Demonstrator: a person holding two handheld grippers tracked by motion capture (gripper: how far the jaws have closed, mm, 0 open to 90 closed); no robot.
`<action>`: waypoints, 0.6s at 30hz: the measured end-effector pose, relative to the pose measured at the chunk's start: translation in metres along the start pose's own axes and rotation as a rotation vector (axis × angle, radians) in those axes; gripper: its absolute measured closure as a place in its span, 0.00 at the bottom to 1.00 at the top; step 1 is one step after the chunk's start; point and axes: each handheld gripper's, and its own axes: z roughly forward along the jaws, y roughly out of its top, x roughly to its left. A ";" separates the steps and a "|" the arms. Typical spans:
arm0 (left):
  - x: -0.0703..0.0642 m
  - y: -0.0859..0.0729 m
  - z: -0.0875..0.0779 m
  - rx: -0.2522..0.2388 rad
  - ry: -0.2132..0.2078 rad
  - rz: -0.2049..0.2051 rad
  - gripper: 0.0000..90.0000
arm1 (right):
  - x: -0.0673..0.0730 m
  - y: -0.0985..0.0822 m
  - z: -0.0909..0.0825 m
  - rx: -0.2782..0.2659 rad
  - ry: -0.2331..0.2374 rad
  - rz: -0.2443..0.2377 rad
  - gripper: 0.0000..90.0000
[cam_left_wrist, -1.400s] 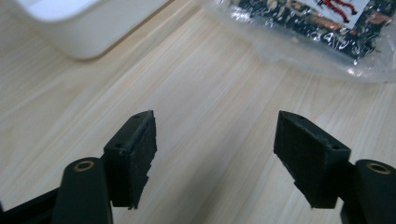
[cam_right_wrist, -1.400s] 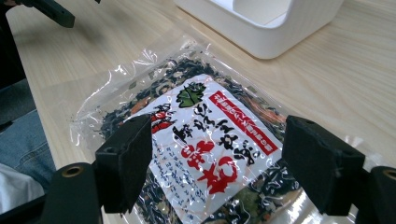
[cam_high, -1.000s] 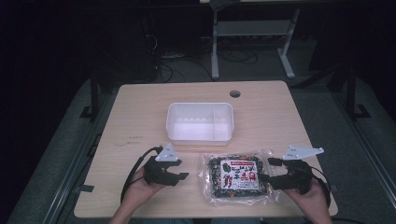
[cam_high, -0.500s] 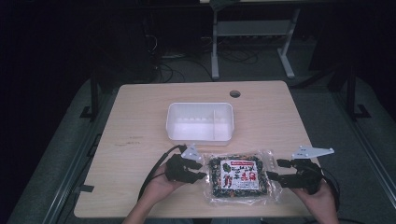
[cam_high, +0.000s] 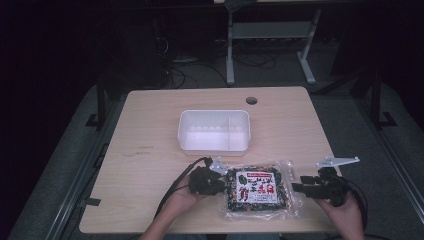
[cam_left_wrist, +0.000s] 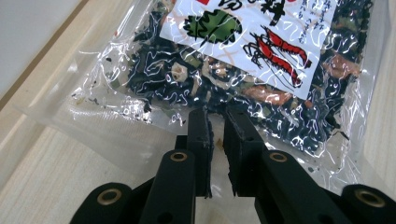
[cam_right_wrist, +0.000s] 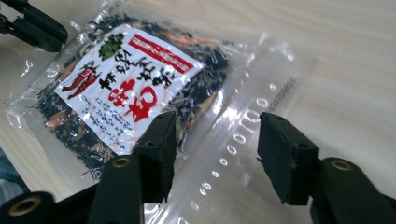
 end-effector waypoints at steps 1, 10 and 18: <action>0.000 0.000 0.001 0.002 -0.002 -0.001 0.90 | -0.001 -0.001 0.001 0.005 0.003 0.007 0.54; 0.002 -0.001 0.003 0.017 0.005 0.001 0.90 | -0.013 -0.005 0.005 0.057 0.007 0.088 0.58; 0.002 -0.002 0.003 0.025 0.014 0.006 0.89 | -0.019 -0.008 0.012 0.103 0.046 0.136 0.63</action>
